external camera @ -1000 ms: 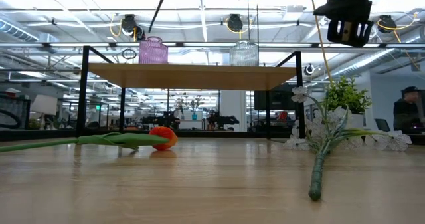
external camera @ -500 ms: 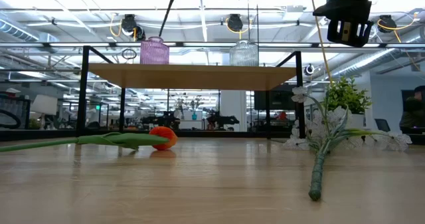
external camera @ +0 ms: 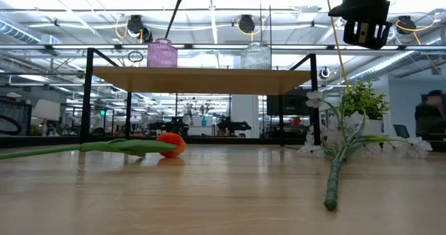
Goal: Pick and place flowers into a vace then onto a shelf
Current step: Put the violet flowers into the violet vase on the shelf
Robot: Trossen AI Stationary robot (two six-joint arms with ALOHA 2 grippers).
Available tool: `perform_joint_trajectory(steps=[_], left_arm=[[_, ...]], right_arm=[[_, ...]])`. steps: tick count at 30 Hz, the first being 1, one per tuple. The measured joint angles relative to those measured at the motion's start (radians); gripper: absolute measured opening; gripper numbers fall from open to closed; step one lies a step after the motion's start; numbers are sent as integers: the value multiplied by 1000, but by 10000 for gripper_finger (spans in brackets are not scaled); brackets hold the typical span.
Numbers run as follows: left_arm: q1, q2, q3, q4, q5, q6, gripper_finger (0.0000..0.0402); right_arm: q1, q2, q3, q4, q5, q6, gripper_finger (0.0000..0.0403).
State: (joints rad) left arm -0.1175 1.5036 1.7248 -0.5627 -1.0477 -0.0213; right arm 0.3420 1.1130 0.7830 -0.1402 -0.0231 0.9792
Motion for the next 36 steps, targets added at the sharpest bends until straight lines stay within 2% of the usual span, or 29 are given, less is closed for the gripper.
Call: perform_joint_trajectory(steps=[9,20,26,36], left_arm=[[0,0,-5,-105,0,-104,7],[0,-1,-135,-69,-9,-154,8],[7,0,-180,-71,-54,-219,41],[6,0,-180,-70,-44,-220,49]], right_arm=[[0,0,0,0,0,0,125],[0,0,0,1,0,0,125],[0,0,0,1,0,2,125],[0,0,0,2,0,3,125]])
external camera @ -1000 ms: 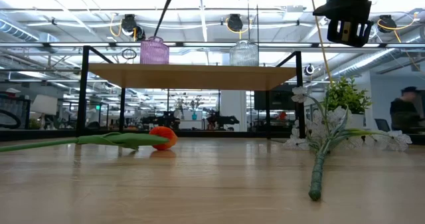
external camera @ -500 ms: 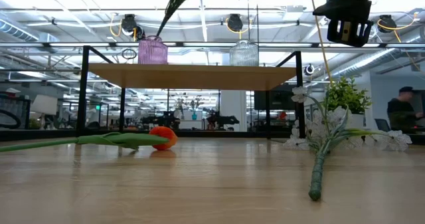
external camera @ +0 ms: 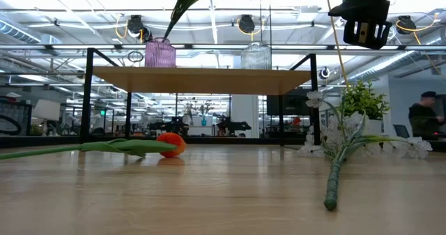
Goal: Pick and place flowers into a vace then onto a shelf
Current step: Put the violet flowers into the violet vase on the shelf
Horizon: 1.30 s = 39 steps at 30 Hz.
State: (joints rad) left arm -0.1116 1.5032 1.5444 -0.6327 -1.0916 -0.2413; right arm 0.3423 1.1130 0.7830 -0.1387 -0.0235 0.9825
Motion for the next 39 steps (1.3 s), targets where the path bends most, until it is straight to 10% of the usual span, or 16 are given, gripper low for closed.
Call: perform_joint_trajectory(steps=[20,39], left_arm=[[0,0,0,-2,27,2,58],[-11,0,73,7,-12,8,225]], right_arm=[[0,0,0,0,-3,0,125],[0,0,0,0,-7,-3,125]])
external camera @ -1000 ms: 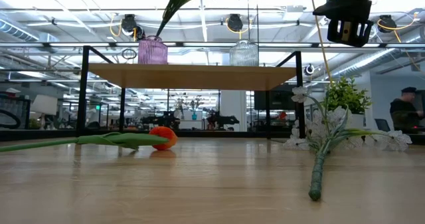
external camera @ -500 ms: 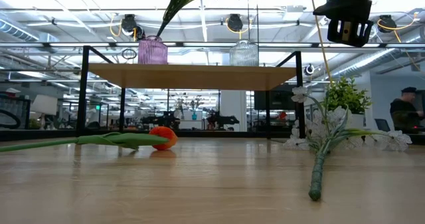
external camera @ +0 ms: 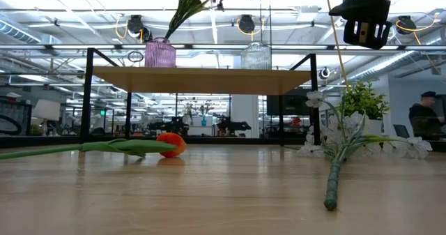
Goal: Pick and place flowers into a vace then onto a shelf
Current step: Put the violet flowers into the violet vase on the shelf, then put the orange flower into the transparent vase on the shelf
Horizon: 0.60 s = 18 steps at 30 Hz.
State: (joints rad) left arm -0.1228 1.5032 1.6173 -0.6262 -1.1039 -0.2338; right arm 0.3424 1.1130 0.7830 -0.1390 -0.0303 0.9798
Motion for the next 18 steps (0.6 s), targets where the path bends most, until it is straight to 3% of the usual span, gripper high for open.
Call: perform_joint_trajectory(steps=[9,14,18], left_arm=[[-76,0,249,-1,12,148,234],[-138,-2,386,-92,221,103,234],[-188,-3,430,-232,440,-87,234]], right_arm=[[0,0,0,0,0,0,125],[0,0,0,0,1,0,125],[0,0,0,0,2,-1,125]])
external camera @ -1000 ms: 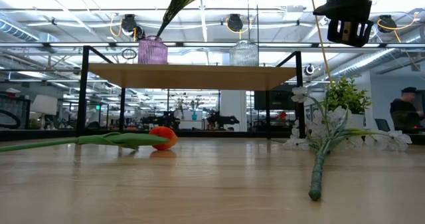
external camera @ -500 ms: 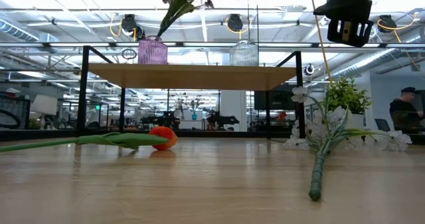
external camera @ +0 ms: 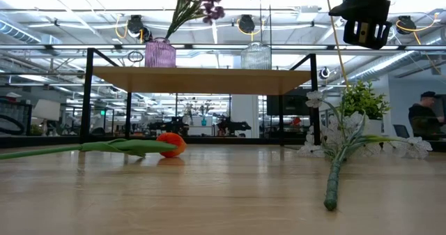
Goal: Pick and place flowers into a vace then onto a shelf
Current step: Put the orange flower into the transparent vase on the shelf
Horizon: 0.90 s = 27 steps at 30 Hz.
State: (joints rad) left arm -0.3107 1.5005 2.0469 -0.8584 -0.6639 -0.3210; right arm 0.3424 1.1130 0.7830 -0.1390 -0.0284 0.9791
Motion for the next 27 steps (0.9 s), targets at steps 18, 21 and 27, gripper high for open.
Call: perform_joint_trajectory(steps=[18,21,27], left_arm=[[-171,19,-574,-180,462,-830,234],[-179,19,-703,-16,463,-928,234],[-191,19,-904,193,492,-989,234]], right_arm=[[-5,0,0,0,5,-63,125],[-5,0,0,0,5,-64,125],[-5,0,0,0,5,-76,125]])
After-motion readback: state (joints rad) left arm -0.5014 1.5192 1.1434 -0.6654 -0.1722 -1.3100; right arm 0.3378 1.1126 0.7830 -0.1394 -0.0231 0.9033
